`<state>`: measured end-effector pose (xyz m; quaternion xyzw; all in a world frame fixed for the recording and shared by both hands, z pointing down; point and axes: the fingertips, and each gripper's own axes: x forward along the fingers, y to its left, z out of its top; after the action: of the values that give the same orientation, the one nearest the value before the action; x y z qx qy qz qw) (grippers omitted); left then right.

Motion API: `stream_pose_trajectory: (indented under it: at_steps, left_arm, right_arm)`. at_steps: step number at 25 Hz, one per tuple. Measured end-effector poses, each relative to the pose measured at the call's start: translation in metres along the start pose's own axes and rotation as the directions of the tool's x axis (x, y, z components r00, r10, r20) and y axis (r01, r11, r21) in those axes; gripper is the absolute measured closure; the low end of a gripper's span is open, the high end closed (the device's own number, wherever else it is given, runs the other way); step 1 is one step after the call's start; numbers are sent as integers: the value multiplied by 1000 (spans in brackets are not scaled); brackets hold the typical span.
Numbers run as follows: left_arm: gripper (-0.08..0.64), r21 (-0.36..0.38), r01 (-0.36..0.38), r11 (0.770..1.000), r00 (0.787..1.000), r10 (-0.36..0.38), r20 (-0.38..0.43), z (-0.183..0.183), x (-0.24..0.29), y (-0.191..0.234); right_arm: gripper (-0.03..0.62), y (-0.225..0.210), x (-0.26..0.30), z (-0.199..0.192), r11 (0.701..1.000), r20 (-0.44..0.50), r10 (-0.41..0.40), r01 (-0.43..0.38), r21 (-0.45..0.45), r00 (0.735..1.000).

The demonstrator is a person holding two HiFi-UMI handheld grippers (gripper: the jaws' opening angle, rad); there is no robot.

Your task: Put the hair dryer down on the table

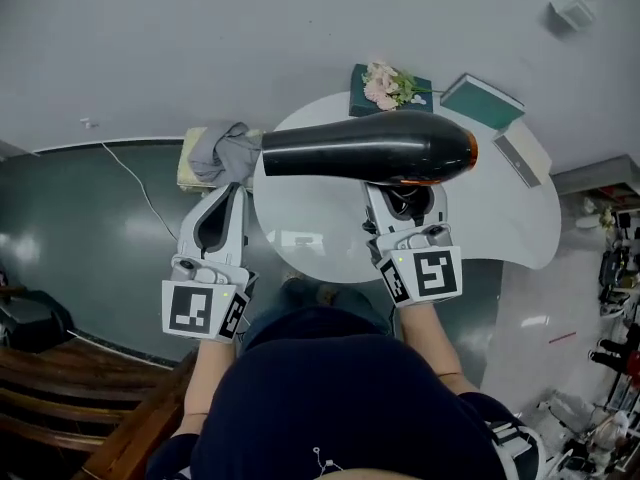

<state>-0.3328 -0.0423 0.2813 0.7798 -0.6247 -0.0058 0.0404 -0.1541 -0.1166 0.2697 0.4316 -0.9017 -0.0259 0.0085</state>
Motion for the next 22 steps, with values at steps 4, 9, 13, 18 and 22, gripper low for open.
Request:
stream_pose_trajectory:
  at_steps: [4,9,13,18,22]
  left_arm:
    - [550,-1,135,991,991,-135,0,-1,34,-8]
    - [550,-15,288,957,957,-289,-10,-12,63,-30]
    - [550,-39,390,920,920,-391,-29,-23,77,-53]
    - [550,-57,451,891,890,-453,-44,-31,85,-76]
    - [549,-55,468,882,880,-471,-61,-38,90,-87]
  right_arm:
    - [354,-19,-13,-4,992,-17,-127,127,-8,992]
    - [354,-36,-42,-15,961,-53,-276,275,-12,960]
    - [354,-43,-71,-22,927,-88,-374,374,-19,923]
    - [354,-51,-91,-31,903,-113,-427,429,-13,897]
    - [354,-57,-92,-42,902,-123,-428,431,1,895]
